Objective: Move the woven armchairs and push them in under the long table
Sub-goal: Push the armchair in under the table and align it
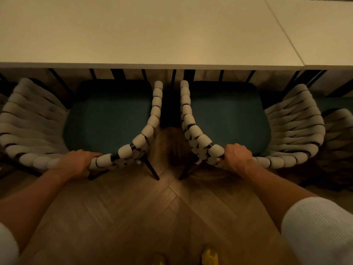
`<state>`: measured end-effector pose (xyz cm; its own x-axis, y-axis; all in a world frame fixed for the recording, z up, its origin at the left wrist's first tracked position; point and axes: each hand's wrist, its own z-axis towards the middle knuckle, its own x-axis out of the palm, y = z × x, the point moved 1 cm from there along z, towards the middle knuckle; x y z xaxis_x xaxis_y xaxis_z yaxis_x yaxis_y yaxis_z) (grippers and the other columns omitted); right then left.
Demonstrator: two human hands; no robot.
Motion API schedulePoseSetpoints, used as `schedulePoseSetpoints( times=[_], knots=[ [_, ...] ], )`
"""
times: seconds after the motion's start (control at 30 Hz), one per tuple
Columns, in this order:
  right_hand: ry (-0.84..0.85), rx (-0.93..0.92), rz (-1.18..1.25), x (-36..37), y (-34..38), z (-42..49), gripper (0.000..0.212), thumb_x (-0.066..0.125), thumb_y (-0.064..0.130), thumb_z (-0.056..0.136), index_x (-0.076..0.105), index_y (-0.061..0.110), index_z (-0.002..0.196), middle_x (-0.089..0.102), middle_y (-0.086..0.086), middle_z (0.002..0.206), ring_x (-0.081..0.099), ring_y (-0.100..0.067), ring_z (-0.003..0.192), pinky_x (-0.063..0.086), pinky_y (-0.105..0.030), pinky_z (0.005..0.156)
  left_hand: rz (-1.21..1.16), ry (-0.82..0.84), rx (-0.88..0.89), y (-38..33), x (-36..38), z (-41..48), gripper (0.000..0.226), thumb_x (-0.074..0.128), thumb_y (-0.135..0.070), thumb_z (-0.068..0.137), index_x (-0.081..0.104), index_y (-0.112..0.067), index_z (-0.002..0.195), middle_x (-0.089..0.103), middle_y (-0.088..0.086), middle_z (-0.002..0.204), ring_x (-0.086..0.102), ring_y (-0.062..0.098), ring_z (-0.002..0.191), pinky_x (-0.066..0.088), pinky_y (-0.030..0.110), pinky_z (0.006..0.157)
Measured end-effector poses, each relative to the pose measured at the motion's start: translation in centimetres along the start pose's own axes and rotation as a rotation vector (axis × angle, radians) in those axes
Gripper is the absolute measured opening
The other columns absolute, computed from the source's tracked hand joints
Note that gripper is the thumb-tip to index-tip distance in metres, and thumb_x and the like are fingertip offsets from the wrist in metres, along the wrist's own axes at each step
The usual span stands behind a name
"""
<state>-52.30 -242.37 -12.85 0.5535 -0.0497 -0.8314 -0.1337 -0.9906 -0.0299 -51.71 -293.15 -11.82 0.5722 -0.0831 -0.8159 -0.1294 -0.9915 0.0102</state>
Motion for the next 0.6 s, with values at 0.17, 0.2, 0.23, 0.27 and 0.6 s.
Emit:
schedulePoseSetpoints(
  times=[0.17,0.2,0.23,0.27,0.6],
  knots=[
    [0.013,-0.028,-0.034,-0.6,0.0,0.1,0.04,0.068,0.054,0.09,0.062,0.021,0.111,0.065,-0.003,0.1,0.064,-0.022,0.093,0.058,-0.044,0.089,0.046,-0.035,-0.043,-0.4,-0.1,0.1,0.047,0.072,-0.035,0.088,0.055,-0.045,0.131,0.068,-0.011,0.115,0.058,0.009,0.094,0.05,0.028,0.086],
    [0.024,-0.036,-0.044,-0.3,-0.2,0.0,0.041,0.067,0.055,0.09,0.063,0.021,0.113,0.066,-0.002,0.101,0.065,-0.021,0.092,0.059,-0.043,0.088,0.068,-0.043,-0.048,-0.6,-0.3,0.1,0.046,0.07,-0.038,0.089,0.055,-0.047,0.131,0.068,-0.012,0.115,0.06,0.009,0.096,0.05,0.028,0.085],
    [0.038,-0.054,-0.063,0.0,-0.4,-0.2,0.043,0.066,0.058,0.09,0.063,0.021,0.113,0.066,-0.002,0.1,0.065,-0.02,0.091,0.059,-0.041,0.086,0.084,-0.047,-0.049,-0.6,-0.2,0.0,0.044,0.069,-0.041,0.089,0.054,-0.048,0.131,0.068,-0.012,0.115,0.062,0.01,0.098,0.05,0.027,0.085],
    [0.051,-0.069,-0.082,0.2,-0.5,-0.2,0.045,0.065,0.061,0.09,0.064,0.021,0.112,0.066,-0.001,0.099,0.064,-0.019,0.089,0.059,-0.039,0.084,0.093,-0.048,-0.049,-0.7,-0.2,-0.1,0.044,0.069,-0.044,0.089,0.055,-0.05,0.13,0.069,-0.013,0.115,0.063,0.011,0.099,0.051,0.027,0.084],
    [0.022,0.018,-0.016,0.2,-0.2,1.2,0.048,0.072,0.06,0.085,0.063,0.025,0.118,0.063,0.001,0.1,0.064,-0.019,0.092,0.059,-0.045,0.088,-0.006,-0.006,-0.053,-0.2,0.2,-0.1,0.044,0.069,-0.04,0.091,0.054,-0.045,0.132,0.067,-0.011,0.117,0.055,0.008,0.092,0.051,0.03,0.09]
  ],
)
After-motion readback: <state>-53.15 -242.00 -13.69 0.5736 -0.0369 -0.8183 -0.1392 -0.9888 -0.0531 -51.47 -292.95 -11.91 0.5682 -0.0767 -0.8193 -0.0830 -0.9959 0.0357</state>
